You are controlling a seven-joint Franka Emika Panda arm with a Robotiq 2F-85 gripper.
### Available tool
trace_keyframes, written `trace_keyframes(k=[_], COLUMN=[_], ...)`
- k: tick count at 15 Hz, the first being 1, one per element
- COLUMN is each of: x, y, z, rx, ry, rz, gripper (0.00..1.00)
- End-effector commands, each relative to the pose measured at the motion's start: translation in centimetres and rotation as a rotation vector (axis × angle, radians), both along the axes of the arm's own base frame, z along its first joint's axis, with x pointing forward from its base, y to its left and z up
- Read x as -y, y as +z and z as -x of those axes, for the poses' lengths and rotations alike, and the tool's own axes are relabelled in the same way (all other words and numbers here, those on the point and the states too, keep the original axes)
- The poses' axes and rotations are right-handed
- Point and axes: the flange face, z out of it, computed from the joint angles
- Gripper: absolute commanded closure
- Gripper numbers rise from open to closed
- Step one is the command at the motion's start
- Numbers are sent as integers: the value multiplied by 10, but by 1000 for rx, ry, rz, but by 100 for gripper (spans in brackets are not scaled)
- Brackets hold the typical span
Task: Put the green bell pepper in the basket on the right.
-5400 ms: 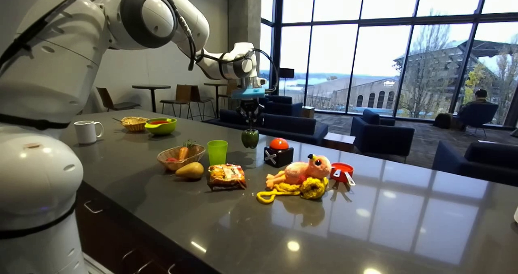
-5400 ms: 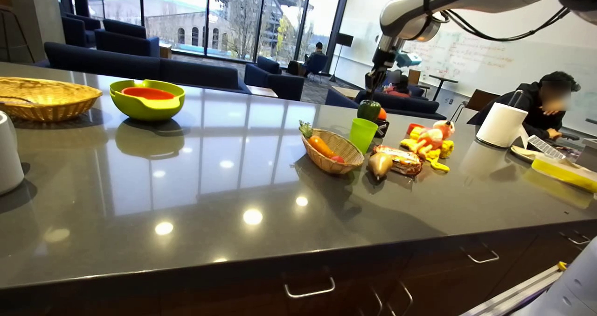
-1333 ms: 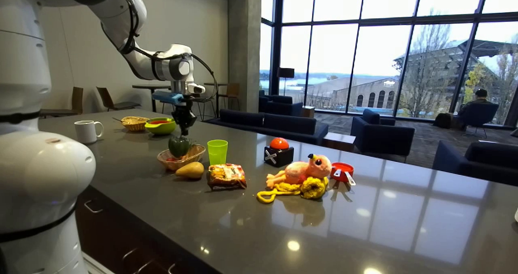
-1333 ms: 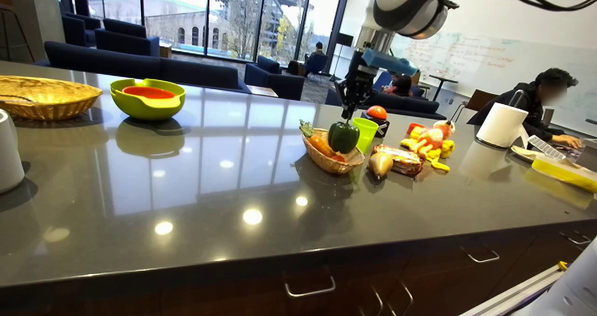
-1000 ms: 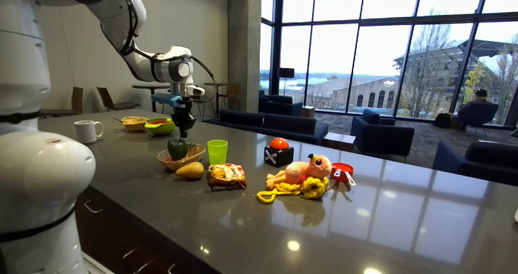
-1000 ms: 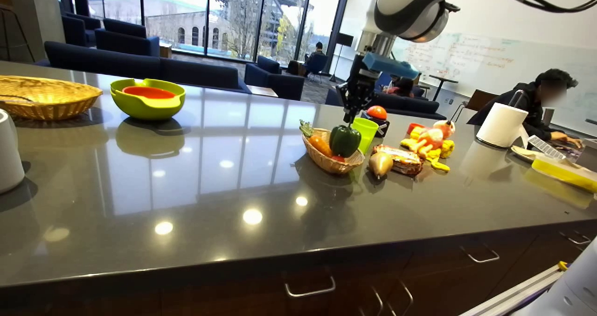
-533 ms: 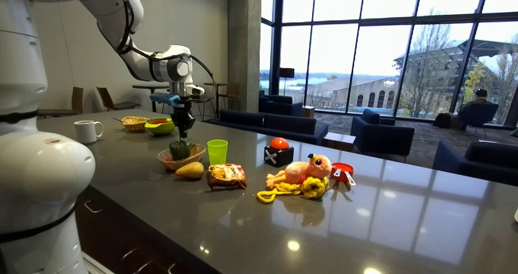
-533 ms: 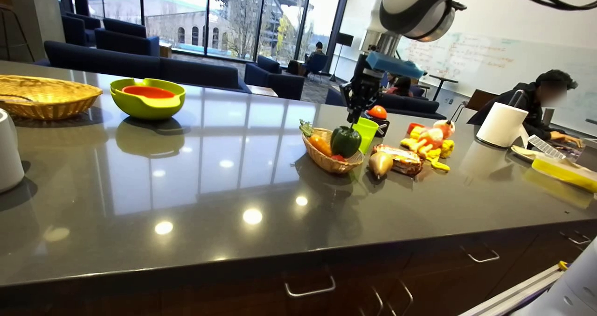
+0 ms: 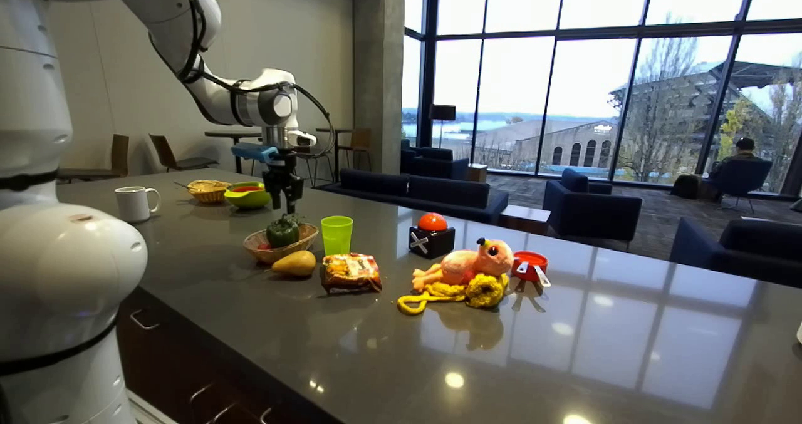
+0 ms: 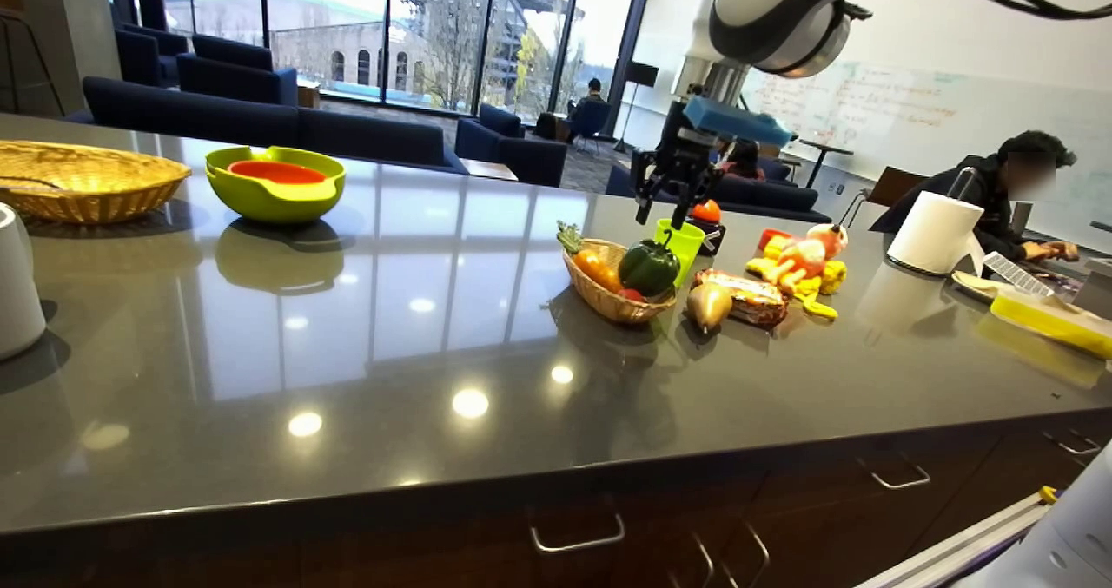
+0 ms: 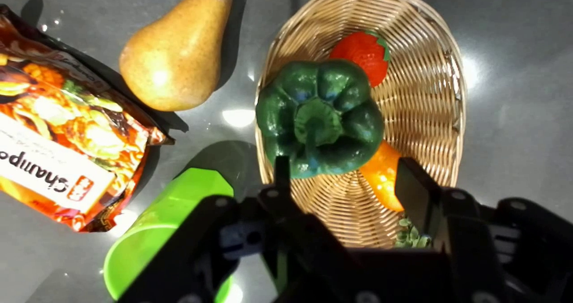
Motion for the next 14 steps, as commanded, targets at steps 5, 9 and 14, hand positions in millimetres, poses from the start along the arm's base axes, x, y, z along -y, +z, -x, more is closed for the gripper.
trace_keyframes(k=[5, 9, 14], x=[16, 31, 60], y=[11, 8, 5], z=[18, 38, 77], rx=[37, 57, 81], ry=[-74, -111, -144], rz=[-3, 2, 17], gripper=[1, 0, 0])
